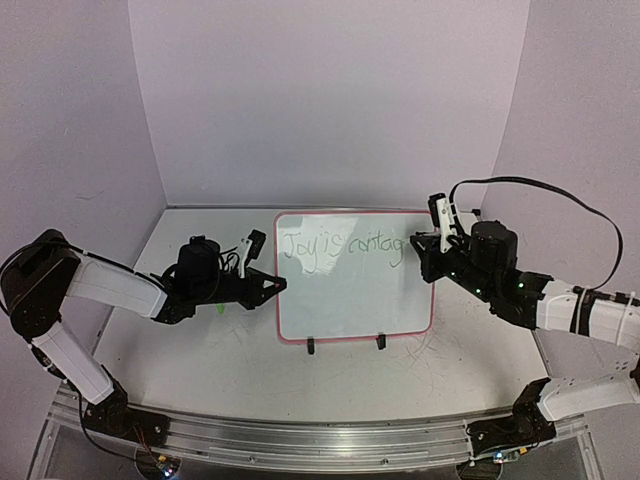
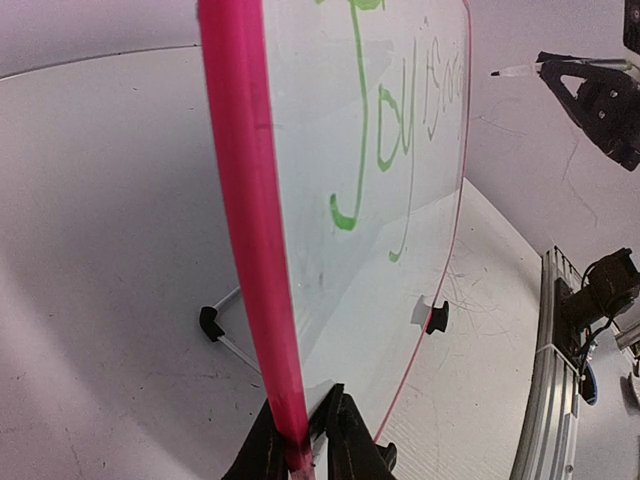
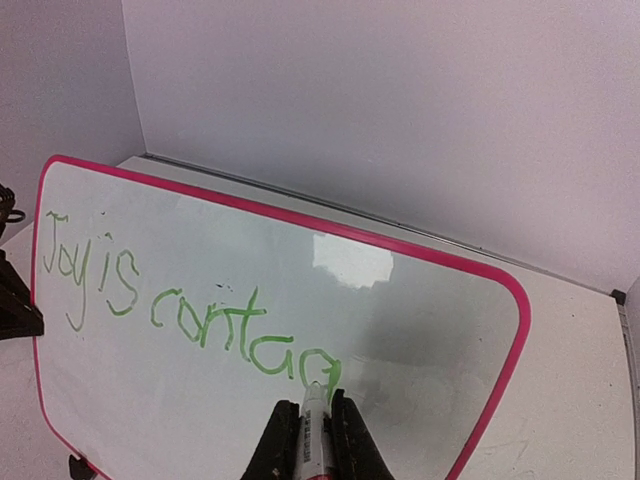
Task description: Write a sentence on the whiteboard
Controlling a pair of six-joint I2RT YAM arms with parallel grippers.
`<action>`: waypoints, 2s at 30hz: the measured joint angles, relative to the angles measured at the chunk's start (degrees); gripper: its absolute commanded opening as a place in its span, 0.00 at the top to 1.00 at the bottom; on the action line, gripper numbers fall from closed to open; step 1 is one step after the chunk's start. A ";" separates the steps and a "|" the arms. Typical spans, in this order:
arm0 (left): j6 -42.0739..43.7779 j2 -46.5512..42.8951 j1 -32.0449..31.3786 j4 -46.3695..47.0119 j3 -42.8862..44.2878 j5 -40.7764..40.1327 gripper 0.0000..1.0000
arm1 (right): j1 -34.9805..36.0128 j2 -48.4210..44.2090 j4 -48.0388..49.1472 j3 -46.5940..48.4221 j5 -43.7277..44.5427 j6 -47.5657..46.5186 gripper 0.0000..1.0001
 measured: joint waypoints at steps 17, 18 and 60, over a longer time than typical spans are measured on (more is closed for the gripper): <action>0.00 0.00 0.00 0.00 0.00 -0.02 1.00 | 0.00 -1.48 0.00 0.00 5.83 0.92 1.00; 0.00 0.00 0.00 -0.02 0.02 -0.02 1.00 | 0.00 -1.48 0.00 0.00 5.95 1.30 1.00; 0.04 -0.22 -0.09 -0.13 -0.04 -0.19 1.00 | -0.07 4.03 -1.41 1.70 3.02 -0.21 1.00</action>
